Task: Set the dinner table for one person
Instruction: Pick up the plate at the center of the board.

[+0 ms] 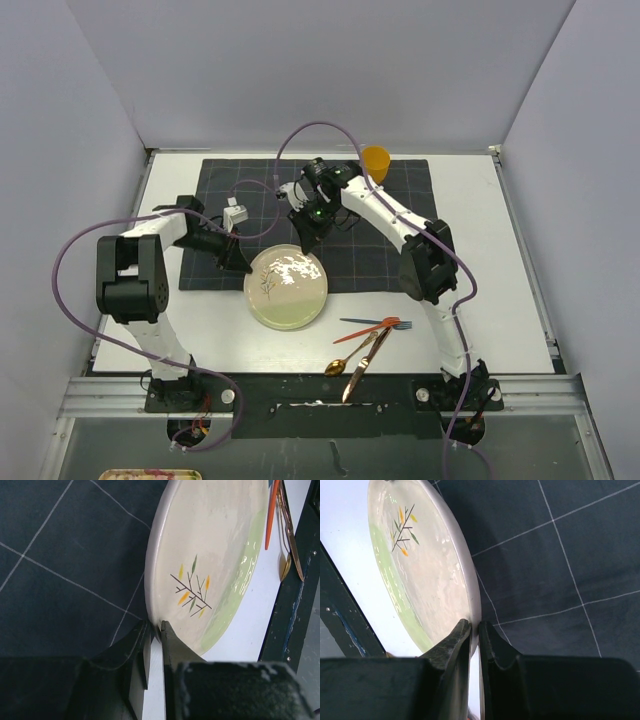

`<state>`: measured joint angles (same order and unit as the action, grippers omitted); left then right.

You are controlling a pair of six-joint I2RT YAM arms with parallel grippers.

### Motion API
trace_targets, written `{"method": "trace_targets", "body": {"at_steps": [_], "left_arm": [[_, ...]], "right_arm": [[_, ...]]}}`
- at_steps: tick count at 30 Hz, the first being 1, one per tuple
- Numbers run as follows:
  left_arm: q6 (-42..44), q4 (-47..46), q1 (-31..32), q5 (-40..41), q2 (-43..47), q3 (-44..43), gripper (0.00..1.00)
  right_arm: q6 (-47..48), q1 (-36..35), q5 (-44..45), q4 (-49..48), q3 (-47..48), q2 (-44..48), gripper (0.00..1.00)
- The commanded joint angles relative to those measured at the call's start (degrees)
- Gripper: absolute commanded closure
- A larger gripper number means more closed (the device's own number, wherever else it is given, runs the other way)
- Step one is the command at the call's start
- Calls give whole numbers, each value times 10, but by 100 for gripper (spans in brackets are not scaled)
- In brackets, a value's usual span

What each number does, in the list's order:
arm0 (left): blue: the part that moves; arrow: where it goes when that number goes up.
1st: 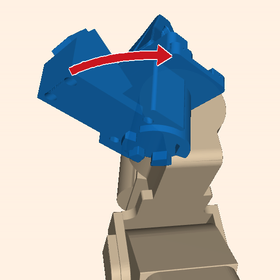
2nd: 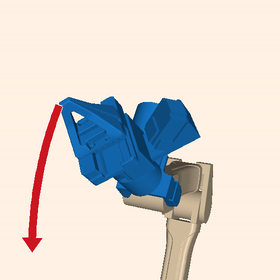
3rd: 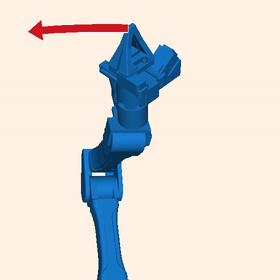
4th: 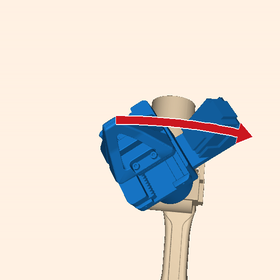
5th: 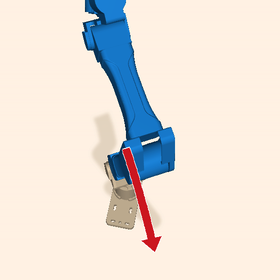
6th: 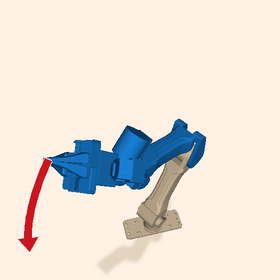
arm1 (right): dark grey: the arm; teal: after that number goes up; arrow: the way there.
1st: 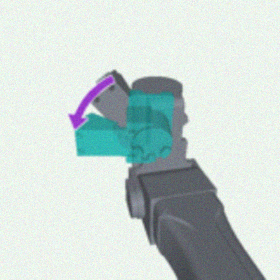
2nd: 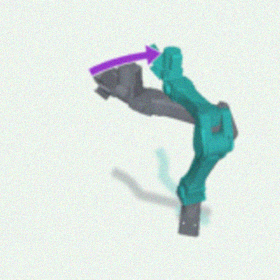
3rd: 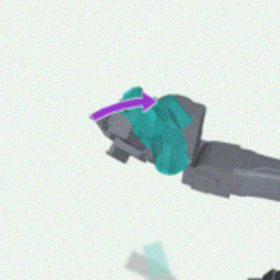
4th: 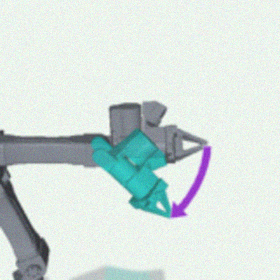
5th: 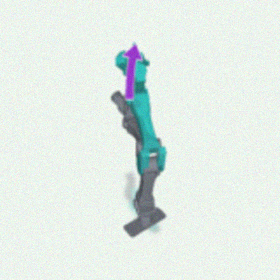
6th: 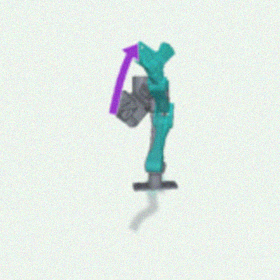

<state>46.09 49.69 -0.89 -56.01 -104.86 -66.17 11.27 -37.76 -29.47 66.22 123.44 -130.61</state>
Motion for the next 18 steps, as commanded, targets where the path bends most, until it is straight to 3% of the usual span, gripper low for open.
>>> {"method": "trace_targets", "body": {"at_steps": [1, 18], "left_arm": [[27, 53, 6, -62, -17, -36, 100], [20, 103, 26, -49, -40, -102, 100]], "right_arm": [[-14, 1, -67, -19, 36, 23, 100], [-20, 17, -94, -16, 50, 8, 100]]}}
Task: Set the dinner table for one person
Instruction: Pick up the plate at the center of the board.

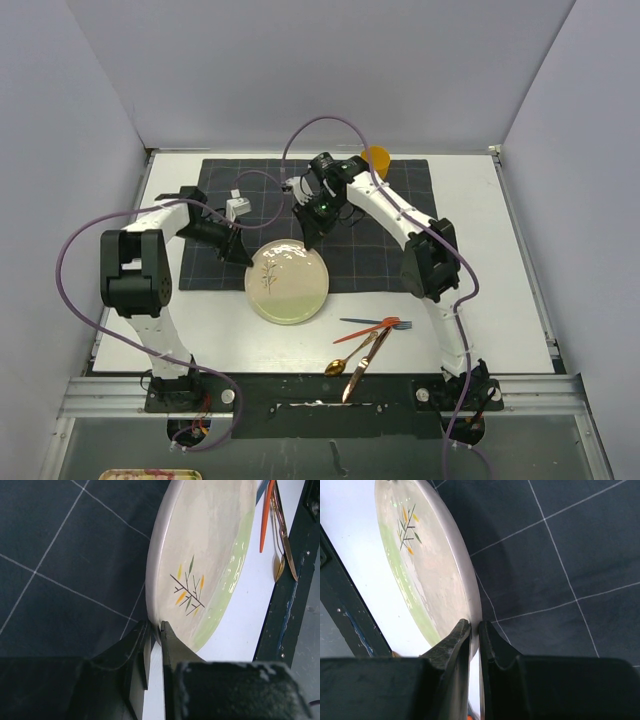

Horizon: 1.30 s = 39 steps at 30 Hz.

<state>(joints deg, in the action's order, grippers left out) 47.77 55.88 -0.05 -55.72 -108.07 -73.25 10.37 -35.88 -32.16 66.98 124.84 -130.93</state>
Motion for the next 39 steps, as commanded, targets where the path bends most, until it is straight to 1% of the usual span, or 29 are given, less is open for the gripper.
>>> {"method": "trace_targets", "body": {"at_steps": [1, 12, 29, 39], "left_arm": [[3, 44, 19, -52, -11, -36, 100], [9, 86, 23, -58, -34, -81, 100], [15, 126, 24, -69, -55, -143, 100], [20, 124, 24, -59, -68, -141, 100]], "right_arm": [[-11, -1, -68, -24, 36, 10, 100], [-24, 18, -97, -27, 39, 0, 100], [-32, 33, -105, -27, 60, -11, 100], [-26, 37, -96, -22, 59, -13, 100]]}}
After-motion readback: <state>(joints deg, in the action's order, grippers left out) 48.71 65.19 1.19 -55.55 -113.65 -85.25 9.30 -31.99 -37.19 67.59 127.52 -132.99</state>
